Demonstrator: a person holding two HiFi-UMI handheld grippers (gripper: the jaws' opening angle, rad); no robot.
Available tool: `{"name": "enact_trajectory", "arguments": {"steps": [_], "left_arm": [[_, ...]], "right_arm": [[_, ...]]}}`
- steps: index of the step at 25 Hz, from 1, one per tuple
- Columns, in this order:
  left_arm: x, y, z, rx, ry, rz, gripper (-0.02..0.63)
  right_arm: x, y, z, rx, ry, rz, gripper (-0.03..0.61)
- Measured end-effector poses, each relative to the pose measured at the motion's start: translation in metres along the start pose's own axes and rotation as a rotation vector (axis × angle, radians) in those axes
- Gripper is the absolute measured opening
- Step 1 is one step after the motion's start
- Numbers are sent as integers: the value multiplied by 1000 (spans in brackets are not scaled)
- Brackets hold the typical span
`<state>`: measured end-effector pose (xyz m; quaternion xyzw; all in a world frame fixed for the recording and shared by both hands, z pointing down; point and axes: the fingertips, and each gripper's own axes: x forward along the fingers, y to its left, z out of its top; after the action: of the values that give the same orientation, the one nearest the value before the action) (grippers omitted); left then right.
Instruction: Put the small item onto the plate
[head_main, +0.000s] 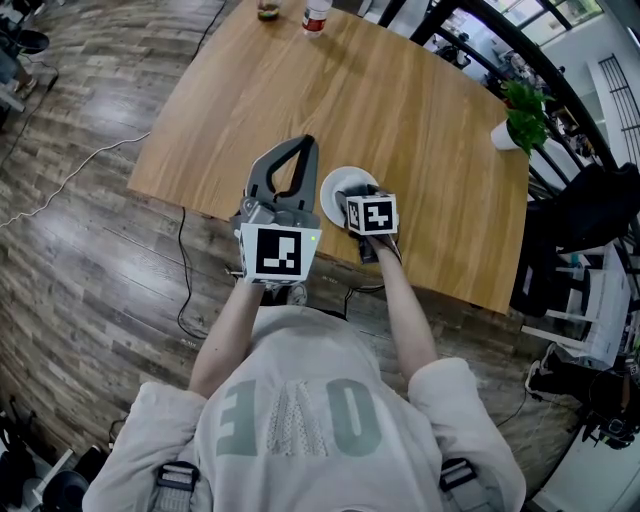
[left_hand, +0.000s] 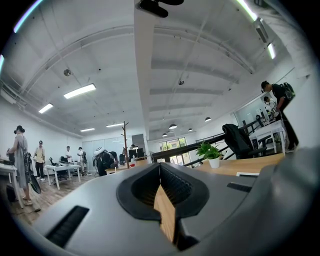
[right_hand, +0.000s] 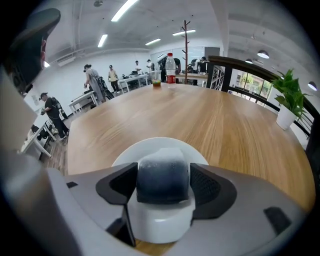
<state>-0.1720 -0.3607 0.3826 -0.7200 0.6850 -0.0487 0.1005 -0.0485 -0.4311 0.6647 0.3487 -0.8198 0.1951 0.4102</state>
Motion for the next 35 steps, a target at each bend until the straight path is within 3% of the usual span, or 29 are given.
{"name": "enact_trajectory", "arguments": {"steps": [6,10,13,19,20,21,22,23,28,35], "left_arm": [[-5,-3,5,0,0,2,9],[-9,-3,9,6,-12,8,8],[-10,1,13,3,-18,12,9],[-6,8,41,-29,-70,16,9],[-5,8,48,-38,-84,15,9],[-6,7,56,-48,-97,13,8],[-7,6,63,-56,-110,10,9],[-9,6,70,-63,-122,7,9],[-16,8,106,-88,-179,4,9],[-21,8,141,-57,-259,-24,8]], "right_arm": [[-7,-4,2,-54,-6,-27,311],[-31,0,37,-81,-112,-11,313],[-69,-1,88,-37,-279,1,313],[-213,10,203,39,-754,28,308],[-238,14,213,41,-830,20,297],[-263,16,219,46,-904,-3,239],[-285,17,222,52,-972,-39,133],[-305,16,222,56,-1032,-84,87],[-357,21,202,13,-1184,-252,29],[-362,22,155,67,-1148,-312,17]]}}
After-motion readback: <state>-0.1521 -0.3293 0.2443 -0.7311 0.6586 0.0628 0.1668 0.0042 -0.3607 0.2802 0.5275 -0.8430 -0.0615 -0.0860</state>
